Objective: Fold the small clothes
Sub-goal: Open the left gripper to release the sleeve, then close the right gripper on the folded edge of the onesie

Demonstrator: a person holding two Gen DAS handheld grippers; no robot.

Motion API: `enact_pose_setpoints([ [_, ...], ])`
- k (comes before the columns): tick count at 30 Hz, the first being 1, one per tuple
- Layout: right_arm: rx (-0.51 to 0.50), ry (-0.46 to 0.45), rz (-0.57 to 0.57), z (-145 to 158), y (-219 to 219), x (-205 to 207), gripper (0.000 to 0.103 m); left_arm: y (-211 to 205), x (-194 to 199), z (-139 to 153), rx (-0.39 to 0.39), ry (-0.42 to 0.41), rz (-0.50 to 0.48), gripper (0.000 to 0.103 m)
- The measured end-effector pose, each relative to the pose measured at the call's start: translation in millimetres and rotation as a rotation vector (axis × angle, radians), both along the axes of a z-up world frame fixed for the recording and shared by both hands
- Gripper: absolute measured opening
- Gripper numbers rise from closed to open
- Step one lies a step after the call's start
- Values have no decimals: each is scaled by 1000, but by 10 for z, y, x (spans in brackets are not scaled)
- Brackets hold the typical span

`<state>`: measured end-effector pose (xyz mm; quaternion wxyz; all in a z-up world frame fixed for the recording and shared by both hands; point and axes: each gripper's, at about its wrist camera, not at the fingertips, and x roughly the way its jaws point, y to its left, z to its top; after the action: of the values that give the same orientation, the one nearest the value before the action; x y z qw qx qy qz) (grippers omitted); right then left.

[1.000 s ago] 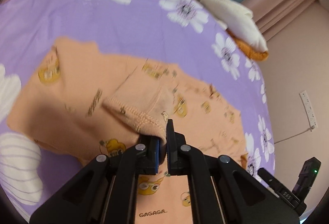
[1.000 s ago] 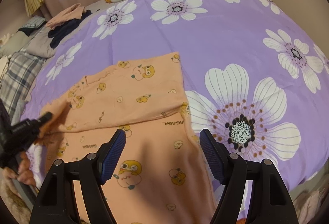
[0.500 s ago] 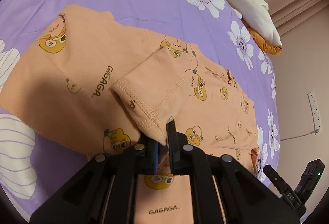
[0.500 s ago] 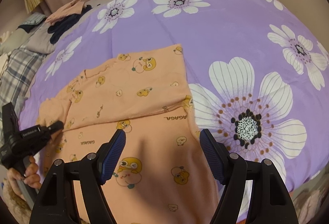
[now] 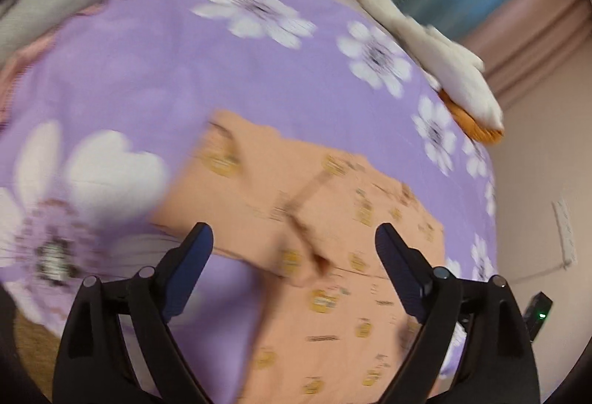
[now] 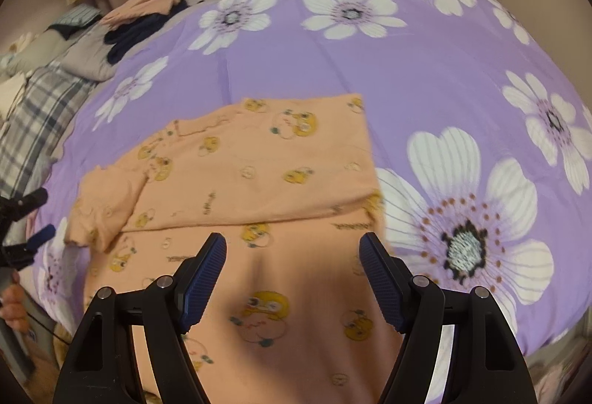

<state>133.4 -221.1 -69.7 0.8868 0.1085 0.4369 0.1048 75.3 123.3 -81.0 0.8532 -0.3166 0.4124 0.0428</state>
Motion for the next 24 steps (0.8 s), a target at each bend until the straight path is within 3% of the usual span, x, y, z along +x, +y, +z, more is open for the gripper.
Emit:
enact_pose_setpoints([
  [3,-7,-12,49,51,174,70,74,214,-190,-6,73,26,90,88],
  [10,-27,-49,270,237,1000,262,74,515,-540,-139,51,46,179,84],
  [16,-76,-53,428,180,1742,383,74,595,-578,-163,-1,57,174,81],
  [20,-75,-14,475,52,2009,427,74,579,-619,-117,-25,14,159,81],
  [24,-132,10,485,-41,2180,480,74,592,-601,-151,-44,32,138,81],
])
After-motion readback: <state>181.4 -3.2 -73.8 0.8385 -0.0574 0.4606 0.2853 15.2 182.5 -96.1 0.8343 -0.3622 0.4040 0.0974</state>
